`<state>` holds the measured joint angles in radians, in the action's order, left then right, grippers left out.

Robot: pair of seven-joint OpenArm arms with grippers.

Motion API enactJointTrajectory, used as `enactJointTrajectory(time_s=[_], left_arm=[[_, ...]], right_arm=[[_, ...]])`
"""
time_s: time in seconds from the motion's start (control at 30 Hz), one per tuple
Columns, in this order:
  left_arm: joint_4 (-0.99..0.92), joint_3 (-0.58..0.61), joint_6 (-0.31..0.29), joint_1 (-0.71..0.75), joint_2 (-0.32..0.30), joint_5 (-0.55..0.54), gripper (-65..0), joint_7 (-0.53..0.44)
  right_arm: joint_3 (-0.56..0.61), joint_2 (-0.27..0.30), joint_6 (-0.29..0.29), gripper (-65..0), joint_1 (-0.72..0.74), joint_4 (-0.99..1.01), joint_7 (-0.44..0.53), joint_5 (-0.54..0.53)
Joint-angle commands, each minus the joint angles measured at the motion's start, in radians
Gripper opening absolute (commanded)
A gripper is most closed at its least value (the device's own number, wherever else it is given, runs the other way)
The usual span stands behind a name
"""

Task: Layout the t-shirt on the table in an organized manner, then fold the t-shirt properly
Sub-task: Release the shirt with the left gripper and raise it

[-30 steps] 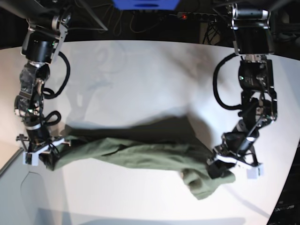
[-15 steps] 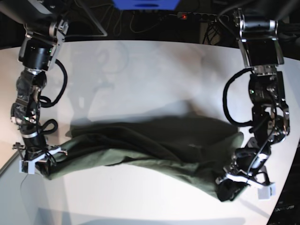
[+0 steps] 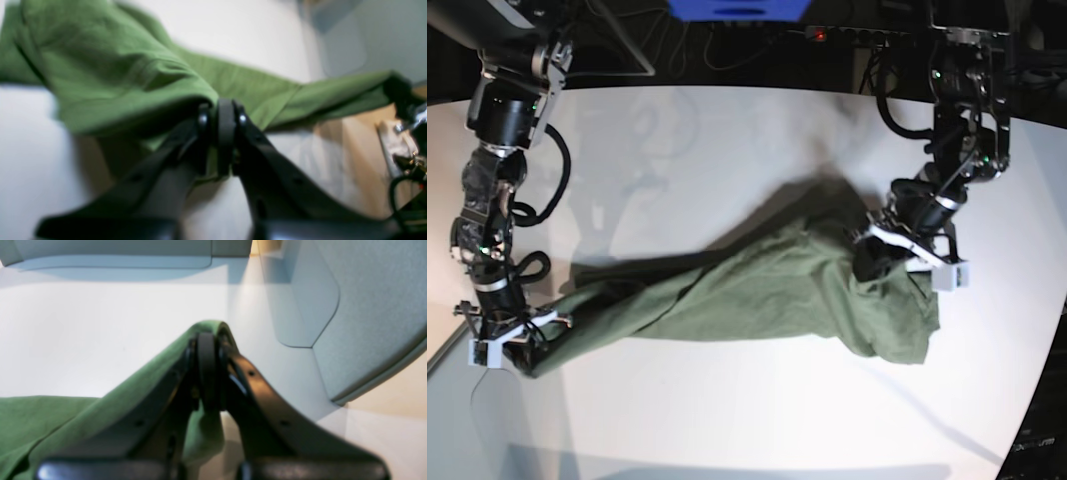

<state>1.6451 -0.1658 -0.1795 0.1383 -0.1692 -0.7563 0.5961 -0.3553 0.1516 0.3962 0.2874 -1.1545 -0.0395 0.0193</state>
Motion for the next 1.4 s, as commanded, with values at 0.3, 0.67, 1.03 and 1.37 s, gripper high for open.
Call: enactJointTrajectory(time_s=[0.3, 0.67, 1.03, 1.37], left_arm=[[0.008, -0.062, -0.010, 0.053, -0.011, -0.019, -32.3, -0.029], [-0.279, -0.159, -0.010, -0.039, -0.011, -0.019, -32.3, -0.029], [-0.420, -0.123, -0.010, -0.107, 0.040, -0.010, -32.3, -0.028], [-0.409, -0.038, -0.010, -0.101, 0.035, -0.019, -36.6, -0.029]], right_arm=[[0.002, 0.006, 0.000, -65.0, 0.023, -0.018, 0.036, -0.014], [0.003, 0.004, 0.000, -65.0, 0.022, -0.017, 0.036, -0.014], [0.005, 0.004, 0.000, -65.0, 0.022, -0.017, 0.036, -0.014], [0.005, 0.004, 0.000, -65.0, 0.022, -0.017, 0.036, -0.014]])
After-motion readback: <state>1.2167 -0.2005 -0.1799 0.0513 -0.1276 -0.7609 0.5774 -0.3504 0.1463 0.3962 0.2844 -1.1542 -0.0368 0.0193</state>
